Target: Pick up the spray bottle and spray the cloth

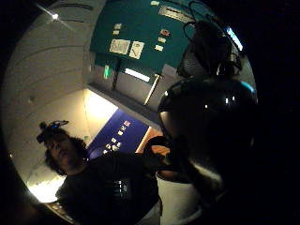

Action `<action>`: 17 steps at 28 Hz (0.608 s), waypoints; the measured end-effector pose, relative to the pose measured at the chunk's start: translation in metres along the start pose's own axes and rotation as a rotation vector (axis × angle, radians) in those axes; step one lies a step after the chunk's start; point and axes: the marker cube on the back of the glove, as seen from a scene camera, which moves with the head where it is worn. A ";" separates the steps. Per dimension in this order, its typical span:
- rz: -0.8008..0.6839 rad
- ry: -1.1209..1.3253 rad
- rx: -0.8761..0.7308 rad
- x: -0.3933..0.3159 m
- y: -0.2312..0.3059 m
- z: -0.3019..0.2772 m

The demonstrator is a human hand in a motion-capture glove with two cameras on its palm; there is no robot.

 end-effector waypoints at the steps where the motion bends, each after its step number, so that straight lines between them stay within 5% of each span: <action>1: 0.000 0.007 -0.003 0.001 -0.002 0.000; 17: 0.191 -0.071 -0.164 0.045 0.000 0.025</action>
